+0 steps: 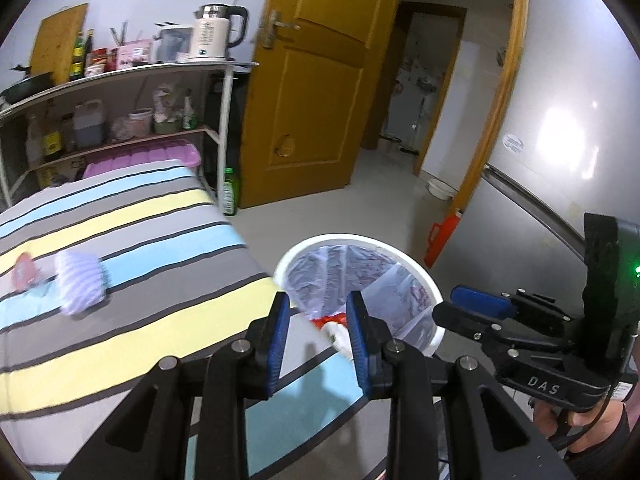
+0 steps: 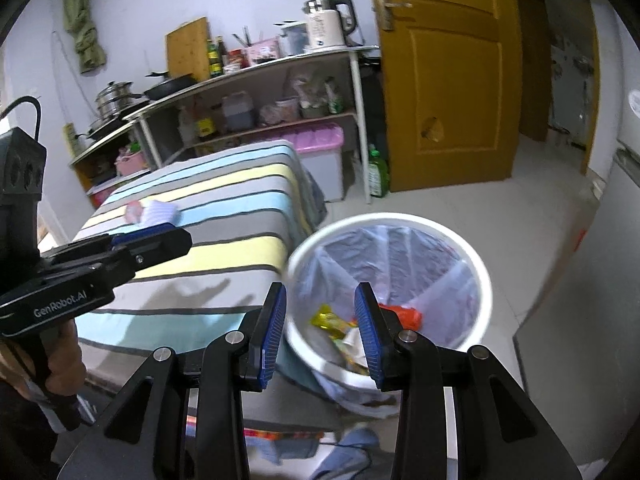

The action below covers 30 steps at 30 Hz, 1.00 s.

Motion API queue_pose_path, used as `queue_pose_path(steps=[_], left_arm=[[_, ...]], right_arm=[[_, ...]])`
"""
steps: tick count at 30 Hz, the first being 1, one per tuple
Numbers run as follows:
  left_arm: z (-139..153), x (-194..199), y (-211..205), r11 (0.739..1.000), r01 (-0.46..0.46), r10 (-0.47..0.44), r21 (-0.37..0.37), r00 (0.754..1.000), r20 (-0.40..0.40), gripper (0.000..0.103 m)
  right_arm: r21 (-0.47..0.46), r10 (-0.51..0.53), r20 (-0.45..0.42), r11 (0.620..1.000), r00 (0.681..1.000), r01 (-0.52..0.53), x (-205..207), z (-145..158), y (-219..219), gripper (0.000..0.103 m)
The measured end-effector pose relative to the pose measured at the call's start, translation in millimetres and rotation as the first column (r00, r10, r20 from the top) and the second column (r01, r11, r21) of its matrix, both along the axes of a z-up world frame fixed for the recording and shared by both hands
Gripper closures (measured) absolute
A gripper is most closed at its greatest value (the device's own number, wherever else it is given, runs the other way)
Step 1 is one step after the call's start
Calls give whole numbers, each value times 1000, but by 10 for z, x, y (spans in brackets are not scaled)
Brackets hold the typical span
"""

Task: Collect trash
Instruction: 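Move both open tools back toward the clear cup and foam net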

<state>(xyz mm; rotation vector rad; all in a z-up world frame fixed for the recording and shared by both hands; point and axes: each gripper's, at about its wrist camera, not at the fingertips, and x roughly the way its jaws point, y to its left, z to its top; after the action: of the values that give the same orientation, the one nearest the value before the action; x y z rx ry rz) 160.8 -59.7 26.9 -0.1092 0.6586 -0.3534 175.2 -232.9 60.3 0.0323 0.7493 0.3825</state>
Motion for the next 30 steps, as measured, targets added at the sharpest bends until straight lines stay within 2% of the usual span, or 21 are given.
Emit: queue_pose_path(steps=[15, 26, 30], left_arm=[[31, -436, 716, 984, -178, 177, 18, 984, 29, 73], [-32, -574, 1055, 966, -259, 258, 23, 966, 25, 72], [-73, -587, 1165, 958, -286, 286, 22, 958, 17, 68]], right_arm=[[11, 149, 37, 989, 988, -149, -188, 127, 638, 63], [7, 223, 32, 975, 974, -224, -171, 121, 981, 62], [2, 248, 26, 969, 969, -248, -138, 104, 1125, 62]])
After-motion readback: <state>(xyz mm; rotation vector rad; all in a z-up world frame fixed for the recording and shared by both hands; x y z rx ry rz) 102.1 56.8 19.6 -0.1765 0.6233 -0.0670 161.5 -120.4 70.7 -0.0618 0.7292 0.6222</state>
